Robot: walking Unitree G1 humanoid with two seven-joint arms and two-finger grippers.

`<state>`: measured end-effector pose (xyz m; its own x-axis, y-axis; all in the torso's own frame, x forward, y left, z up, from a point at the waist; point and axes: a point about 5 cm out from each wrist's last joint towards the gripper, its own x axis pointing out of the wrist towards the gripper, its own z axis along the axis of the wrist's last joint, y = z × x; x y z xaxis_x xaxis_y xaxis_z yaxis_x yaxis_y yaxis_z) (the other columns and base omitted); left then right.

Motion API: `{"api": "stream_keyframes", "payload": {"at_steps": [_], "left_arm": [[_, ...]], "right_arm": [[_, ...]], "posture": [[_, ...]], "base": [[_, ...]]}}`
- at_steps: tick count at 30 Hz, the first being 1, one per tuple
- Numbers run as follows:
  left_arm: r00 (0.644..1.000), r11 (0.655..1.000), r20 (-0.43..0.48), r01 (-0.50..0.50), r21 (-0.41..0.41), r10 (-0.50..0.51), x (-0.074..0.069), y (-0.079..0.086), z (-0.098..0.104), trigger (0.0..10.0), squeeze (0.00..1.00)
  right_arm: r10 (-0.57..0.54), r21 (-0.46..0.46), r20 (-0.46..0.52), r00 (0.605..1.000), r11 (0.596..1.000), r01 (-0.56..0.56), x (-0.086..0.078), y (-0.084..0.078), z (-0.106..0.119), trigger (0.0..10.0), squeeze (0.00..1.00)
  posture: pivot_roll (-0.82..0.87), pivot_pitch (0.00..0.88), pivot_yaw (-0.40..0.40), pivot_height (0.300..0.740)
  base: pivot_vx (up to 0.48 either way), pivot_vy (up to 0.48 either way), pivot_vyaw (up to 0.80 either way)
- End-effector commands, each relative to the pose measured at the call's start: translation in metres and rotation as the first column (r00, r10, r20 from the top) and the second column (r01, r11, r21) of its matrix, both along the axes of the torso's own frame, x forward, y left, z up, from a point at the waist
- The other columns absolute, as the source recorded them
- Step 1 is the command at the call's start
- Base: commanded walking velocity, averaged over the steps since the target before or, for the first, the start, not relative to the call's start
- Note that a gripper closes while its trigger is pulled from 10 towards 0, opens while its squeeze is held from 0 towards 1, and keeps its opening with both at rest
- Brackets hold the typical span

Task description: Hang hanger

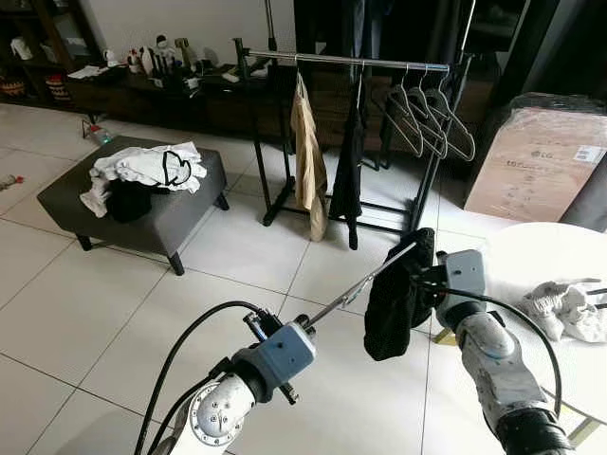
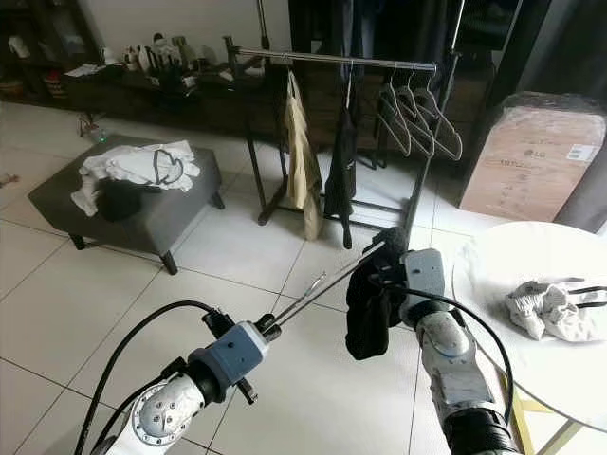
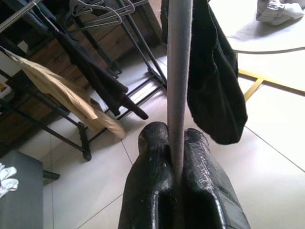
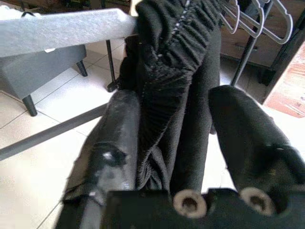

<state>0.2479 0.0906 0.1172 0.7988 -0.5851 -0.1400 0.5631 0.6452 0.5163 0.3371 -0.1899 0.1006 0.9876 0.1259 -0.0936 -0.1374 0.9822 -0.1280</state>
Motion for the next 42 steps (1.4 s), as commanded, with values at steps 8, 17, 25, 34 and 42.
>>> {"api": "stream_keyframes", "payload": {"at_steps": [8,17,25,34,42], "left_arm": [[1.0,1.0,0.019,0.02,0.001,-0.02,-0.002,-0.002,0.004,10.0,0.0],[1.0,1.0,0.017,0.023,0.006,-0.023,-0.002,-0.003,0.003,10.0,0.0],[1.0,1.0,-0.005,0.017,0.023,-0.017,-0.002,0.0,0.0,10.0,0.0],[0.992,0.998,-0.116,-0.054,0.04,0.058,0.002,0.005,-0.011,10.0,0.0],[0.979,0.995,-0.181,-0.087,0.053,0.096,0.006,0.006,-0.017,10.0,0.0]], "right_arm": [[0.011,0.039,-0.017,1.0,0.999,-0.01,0.001,0.004,-0.001,0.0,0.0],[0.022,0.052,-0.011,1.0,0.998,-0.021,0.0,0.005,-0.001,0.0,0.0],[0.026,0.031,0.019,0.999,0.999,-0.027,0.001,0.004,0.004,0.0,0.0],[0.095,-0.114,0.096,0.991,0.99,-0.084,0.003,0.004,0.023,0.0,0.0],[0.261,-0.182,0.112,0.959,0.954,-0.238,-0.004,0.025,0.027,0.0,0.0]], "posture": [[-0.03,0.09,0.027,0.74],[-0.03,0.089,0.026,0.74],[-0.03,0.09,0.026,0.74],[-0.04,0.092,0.023,0.74],[-0.04,0.091,0.022,0.74]], "base": [[0.0,0.0,0.0],[0.0,0.0,0.0],[0.0,0.0,0.0],[0.0,0.0,0.0],[0.0,0.0,0.0]]}}
